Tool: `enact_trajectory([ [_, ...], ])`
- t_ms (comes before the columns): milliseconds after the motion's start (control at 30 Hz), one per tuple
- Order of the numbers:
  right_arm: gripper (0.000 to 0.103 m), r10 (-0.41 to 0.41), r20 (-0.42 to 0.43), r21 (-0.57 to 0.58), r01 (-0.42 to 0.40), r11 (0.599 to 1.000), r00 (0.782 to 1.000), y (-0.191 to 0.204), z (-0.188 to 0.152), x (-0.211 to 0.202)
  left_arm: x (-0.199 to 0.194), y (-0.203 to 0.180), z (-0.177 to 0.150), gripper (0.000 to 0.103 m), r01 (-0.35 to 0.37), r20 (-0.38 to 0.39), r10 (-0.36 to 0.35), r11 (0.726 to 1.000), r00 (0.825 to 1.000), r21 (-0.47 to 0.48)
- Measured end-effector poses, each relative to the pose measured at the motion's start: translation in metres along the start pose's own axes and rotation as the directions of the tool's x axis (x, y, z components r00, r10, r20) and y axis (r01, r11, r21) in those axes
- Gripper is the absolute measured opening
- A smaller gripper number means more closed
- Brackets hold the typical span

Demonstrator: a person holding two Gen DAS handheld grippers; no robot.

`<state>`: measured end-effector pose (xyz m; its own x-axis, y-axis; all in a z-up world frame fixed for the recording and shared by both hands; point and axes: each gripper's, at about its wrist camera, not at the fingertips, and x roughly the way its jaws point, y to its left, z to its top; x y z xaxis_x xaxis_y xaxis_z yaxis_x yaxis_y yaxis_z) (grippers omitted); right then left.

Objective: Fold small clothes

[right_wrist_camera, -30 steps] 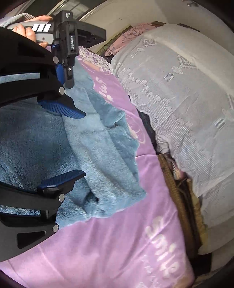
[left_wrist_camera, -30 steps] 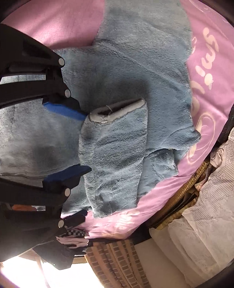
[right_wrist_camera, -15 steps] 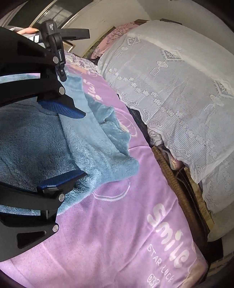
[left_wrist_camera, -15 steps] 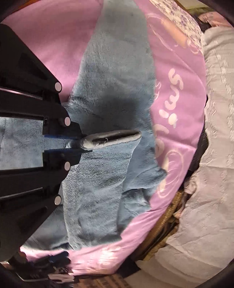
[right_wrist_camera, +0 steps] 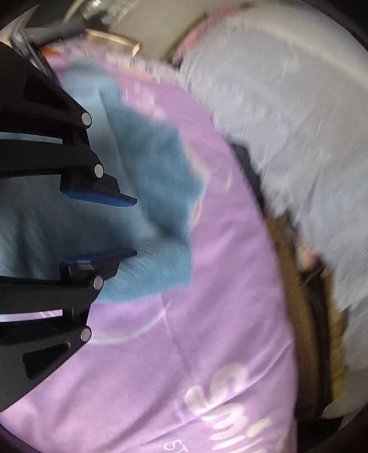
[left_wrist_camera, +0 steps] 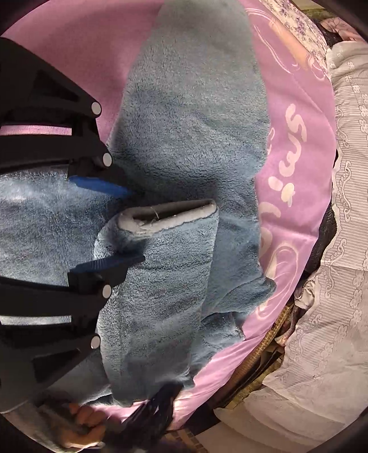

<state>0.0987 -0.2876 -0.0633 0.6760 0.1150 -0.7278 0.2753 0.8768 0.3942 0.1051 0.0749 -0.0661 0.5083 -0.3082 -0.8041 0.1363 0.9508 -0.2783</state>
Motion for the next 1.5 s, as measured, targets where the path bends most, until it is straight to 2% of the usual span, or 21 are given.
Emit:
enact_trajectory([
  [33,0.000,-0.027,-0.013,0.028,0.028,0.999,1.000,-0.013,0.000,0.011,0.000,-0.002,-0.001,0.049,0.009,0.000,-0.009,1.000,1.000,0.009],
  [100,0.000,0.124,0.009,0.178,-0.124,0.976,0.992,-0.046,-0.002,0.012,0.001,-0.005,-0.001,0.053,0.006,0.004,-0.006,1.000,1.000,0.021],
  [167,0.000,0.106,0.026,0.213,-0.109,0.971,0.994,-0.056,-0.002,0.001,0.000,-0.005,-0.002,0.053,0.004,0.007,-0.004,1.000,1.000,0.028],
  [233,0.007,0.066,0.083,0.174,-0.079,0.982,0.994,-0.051,-0.006,-0.025,-0.001,-0.002,-0.001,0.053,0.014,0.009,-0.015,1.000,1.000,0.019],
  [333,0.007,0.140,0.147,0.029,-0.145,0.989,0.979,-0.026,-0.026,-0.070,-0.002,0.003,-0.001,0.053,0.039,0.007,-0.039,0.999,0.999,0.000],
  [367,0.014,0.128,0.146,-0.033,-0.125,0.992,0.981,-0.015,-0.037,-0.080,-0.001,0.003,-0.001,0.053,0.038,0.004,-0.038,0.999,0.999,0.000],
  [433,0.025,0.069,0.064,-0.129,-0.060,0.990,0.996,-0.004,-0.055,-0.069,0.002,-0.001,-0.002,0.054,0.015,0.000,-0.015,1.000,1.000,0.018],
  [500,0.021,0.050,-0.014,-0.110,-0.051,0.993,0.999,-0.018,-0.070,-0.043,0.004,-0.006,-0.004,0.054,-0.011,0.001,0.011,0.999,1.000,0.045],
  [533,0.016,0.083,-0.003,-0.069,-0.084,0.994,0.997,-0.025,-0.069,-0.046,0.003,-0.007,-0.005,0.054,-0.022,0.002,0.022,0.999,1.000,0.050],
  [600,0.013,0.029,0.003,-0.084,-0.028,0.996,1.000,-0.018,-0.064,-0.057,-0.007,-0.002,-0.007,0.054,-0.009,-0.007,0.010,1.000,1.000,0.022],
  [667,0.019,-0.003,0.048,-0.150,0.010,0.989,0.999,0.002,-0.069,-0.075,-0.026,0.005,-0.005,0.055,0.018,0.015,-0.017,1.000,1.000,-0.013],
  [800,0.025,0.074,0.083,-0.273,-0.049,0.961,0.994,0.049,-0.063,-0.089,-0.067,0.009,0.003,0.066,0.041,0.121,-0.034,0.998,0.992,-0.050],
  [900,0.028,0.099,0.047,-0.307,-0.080,0.948,0.994,0.081,-0.057,-0.070,-0.068,-0.016,0.013,0.071,0.120,0.110,-0.121,0.993,0.987,0.016],
  [1000,0.028,0.122,-0.045,-0.302,-0.130,0.944,0.992,0.096,-0.070,-0.037,-0.033,-0.044,0.016,0.076,0.064,0.053,-0.069,0.993,0.996,0.099],
  [1100,0.028,0.140,-0.103,-0.264,-0.163,0.951,0.985,0.080,-0.089,-0.011,0.023,-0.038,0.010,0.078,-0.147,-0.022,0.150,0.984,0.988,0.104],
  [1167,0.028,0.150,-0.109,-0.220,-0.172,0.960,0.983,0.078,-0.081,-0.021,0.023,-0.032,0.010,0.079,-0.105,-0.023,0.108,0.990,0.994,0.091],
  [1267,0.032,0.148,-0.010,-0.269,-0.145,0.952,0.989,0.093,-0.062,-0.043,-0.004,-0.036,0.017,0.079,-0.037,0.019,0.036,0.997,0.999,0.066],
  [1333,0.038,0.123,0.023,-0.286,-0.111,0.952,0.992,0.103,-0.047,-0.043,-0.014,-0.038,0.021,0.087,-0.015,0.057,0.012,0.998,0.998,0.063],
  [1400,0.043,0.100,0.011,-0.268,-0.093,0.959,0.995,0.107,-0.033,-0.025,-0.008,-0.036,0.023,0.098,-0.091,0.071,0.087,0.994,0.994,0.058],
  [1467,0.043,0.036,-0.065,-0.239,-0.051,0.970,0.997,0.101,-0.029,0.016,0.027,-0.027,0.022,0.099,-0.205,-0.007,0.205,0.977,0.979,0.054],
  [1500,0.043,0.028,-0.103,-0.225,-0.051,0.973,0.994,0.093,-0.033,0.039,0.042,-0.019,0.020,0.099,-0.206,-0.052,0.209,0.977,0.977,0.058],
])
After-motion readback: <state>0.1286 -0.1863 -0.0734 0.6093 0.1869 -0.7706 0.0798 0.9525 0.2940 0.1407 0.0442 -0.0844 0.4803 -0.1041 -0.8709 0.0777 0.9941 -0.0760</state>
